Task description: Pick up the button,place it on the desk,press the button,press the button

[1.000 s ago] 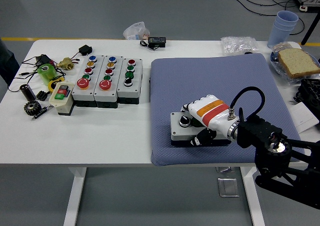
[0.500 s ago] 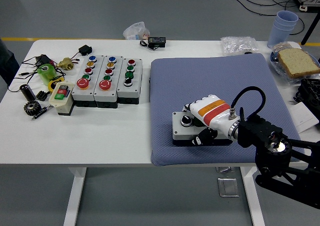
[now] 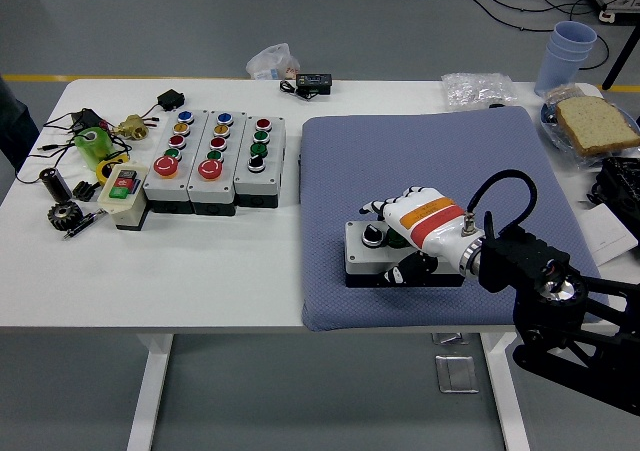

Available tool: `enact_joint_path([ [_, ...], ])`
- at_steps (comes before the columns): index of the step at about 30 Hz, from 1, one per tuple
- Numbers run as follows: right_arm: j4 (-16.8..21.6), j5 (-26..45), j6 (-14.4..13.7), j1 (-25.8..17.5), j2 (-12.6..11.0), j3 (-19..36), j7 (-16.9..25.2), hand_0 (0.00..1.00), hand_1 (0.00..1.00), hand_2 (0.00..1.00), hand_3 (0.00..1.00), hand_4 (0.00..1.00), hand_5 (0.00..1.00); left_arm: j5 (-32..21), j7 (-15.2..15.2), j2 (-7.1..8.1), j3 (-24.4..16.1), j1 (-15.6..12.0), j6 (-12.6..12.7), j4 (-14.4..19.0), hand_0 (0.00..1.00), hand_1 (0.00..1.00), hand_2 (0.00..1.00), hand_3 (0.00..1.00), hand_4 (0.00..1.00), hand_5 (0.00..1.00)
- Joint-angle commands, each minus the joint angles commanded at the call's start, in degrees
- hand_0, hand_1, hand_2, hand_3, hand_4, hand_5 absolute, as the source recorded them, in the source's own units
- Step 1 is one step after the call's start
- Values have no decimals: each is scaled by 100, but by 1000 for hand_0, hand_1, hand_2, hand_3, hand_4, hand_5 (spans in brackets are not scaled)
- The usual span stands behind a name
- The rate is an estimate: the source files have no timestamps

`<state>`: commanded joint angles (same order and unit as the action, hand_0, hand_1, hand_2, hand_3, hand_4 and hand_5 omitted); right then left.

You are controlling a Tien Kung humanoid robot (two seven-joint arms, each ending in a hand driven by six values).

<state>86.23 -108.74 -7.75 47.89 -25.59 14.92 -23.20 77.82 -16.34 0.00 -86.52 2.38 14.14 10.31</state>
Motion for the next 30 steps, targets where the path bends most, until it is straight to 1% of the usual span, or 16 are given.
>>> enact_joint_path([
  [3,85,130,4,-56,-32,88,12,817,643,782,902,878,288,7,-1,0,-2,0,-2,0,553,419,423,428,262,397],
  [4,126,167,24,-84,-48,132,2,856,701,903,996,901,312,4,-1,0,0,-1,-3,0,553,419,423,427,263,397],
  [9,445,326,117,-222,-169,454,-37,856,701,903,996,901,312,17,0,0,-3,-10,-10,0,553,419,423,427,263,397],
  [12,645,428,102,-277,-242,610,-4,864,705,916,998,916,320,15,2,0,3,-19,-13,0,553,419,423,429,263,398],
  [15,635,444,82,-276,-235,630,23,864,705,916,998,916,320,51,-6,0,-12,-29,-16,0,553,419,423,429,263,398],
  [16,602,433,109,-282,-235,601,8,886,724,922,998,917,317,93,-9,0,-24,-26,-19,0,552,419,423,428,263,397],
  [18,603,436,113,-308,-250,590,6,886,724,922,998,917,317,116,-8,0,-16,-24,-25,0,552,419,423,428,263,397],
  [21,941,376,96,-518,-423,837,19,886,724,922,998,917,317,44,1,0,2,-48,-21,0,552,419,423,428,263,397],
  [22,993,371,95,-541,-442,876,21,888,745,927,998,926,331,39,2,0,2,-51,-21,0,551,419,423,429,263,397],
  [23,1180,238,82,-693,-576,1066,28,888,745,927,998,926,331,44,9,0,7,-51,-23,0,551,419,423,429,263,397],
  [25,1533,190,48,-919,-752,1466,53,888,745,927,998,926,331,44,12,0,4,-54,-24,0,551,419,423,429,263,397],
  [26,1570,203,36,-992,-815,1625,63,888,745,927,998,926,331,44,11,0,-1,-55,-24,0,551,419,423,429,263,397],
  [27,1570,258,2,-1112,-925,1848,83,888,745,927,998,926,331,58,12,0,-14,-58,-24,0,551,419,423,429,263,397],
  [28,1570,277,-10,-1160,-968,1983,91,871,715,875,976,924,333,63,13,0,-19,-59,-25,0,551,419,423,429,263,396],
  [30,1570,421,-162,-1321,-1103,2275,146,871,715,875,976,924,333,116,8,0,-37,-43,-32,0,551,419,423,429,263,396],
])
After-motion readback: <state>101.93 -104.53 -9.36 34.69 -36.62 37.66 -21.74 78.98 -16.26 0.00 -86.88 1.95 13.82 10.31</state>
